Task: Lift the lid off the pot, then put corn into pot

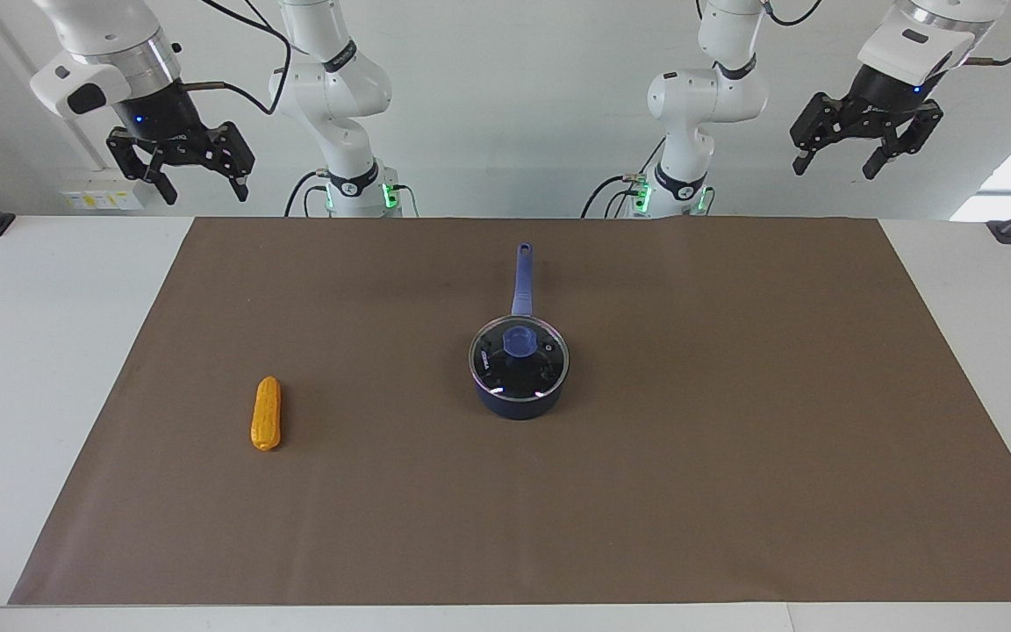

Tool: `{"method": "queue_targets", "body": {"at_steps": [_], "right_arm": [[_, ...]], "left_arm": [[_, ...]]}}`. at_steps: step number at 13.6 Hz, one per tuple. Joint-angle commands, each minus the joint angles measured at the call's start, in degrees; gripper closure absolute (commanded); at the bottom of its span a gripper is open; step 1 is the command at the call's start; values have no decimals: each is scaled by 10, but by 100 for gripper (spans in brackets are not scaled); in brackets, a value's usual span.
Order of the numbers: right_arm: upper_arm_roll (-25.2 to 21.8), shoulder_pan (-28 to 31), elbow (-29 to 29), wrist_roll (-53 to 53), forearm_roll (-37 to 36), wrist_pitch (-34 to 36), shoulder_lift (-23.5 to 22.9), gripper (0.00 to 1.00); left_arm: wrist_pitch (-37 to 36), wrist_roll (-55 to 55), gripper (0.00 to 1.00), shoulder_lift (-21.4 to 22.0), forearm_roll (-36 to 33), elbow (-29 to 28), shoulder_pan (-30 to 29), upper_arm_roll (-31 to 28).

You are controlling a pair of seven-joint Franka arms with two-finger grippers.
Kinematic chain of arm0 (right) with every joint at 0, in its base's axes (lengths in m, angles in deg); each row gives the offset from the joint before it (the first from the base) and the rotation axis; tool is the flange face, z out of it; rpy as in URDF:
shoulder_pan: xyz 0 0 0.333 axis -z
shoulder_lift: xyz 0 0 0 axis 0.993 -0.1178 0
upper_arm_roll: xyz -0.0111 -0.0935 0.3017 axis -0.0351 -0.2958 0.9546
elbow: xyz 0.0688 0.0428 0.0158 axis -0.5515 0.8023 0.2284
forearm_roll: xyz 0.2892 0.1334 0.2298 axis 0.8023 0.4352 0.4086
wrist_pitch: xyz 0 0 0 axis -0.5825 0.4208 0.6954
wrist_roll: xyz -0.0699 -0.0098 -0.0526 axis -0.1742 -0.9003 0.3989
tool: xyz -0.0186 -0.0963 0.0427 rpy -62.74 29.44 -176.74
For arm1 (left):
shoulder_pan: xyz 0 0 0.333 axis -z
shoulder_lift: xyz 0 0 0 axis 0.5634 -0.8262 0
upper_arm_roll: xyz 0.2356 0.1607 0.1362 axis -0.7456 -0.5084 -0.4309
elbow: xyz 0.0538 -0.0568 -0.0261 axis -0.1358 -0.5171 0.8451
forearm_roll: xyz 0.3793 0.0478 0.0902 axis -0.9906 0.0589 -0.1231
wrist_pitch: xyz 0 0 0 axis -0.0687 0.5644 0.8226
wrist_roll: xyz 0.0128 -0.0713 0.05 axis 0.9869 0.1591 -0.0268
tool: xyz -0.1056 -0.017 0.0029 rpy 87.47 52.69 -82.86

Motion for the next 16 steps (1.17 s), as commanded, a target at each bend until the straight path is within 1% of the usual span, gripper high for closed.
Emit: {"method": "queue_targets", "body": {"at_steps": [1,16], "right_arm": [[2,3,-7,5,3,5,-1,0],[2,3,-7,5,3,6,-1,0]], "left_arm": [[6,2,0,14,1,-15,4,-6],[6,3,0,13,3,-15,10,0]]}}
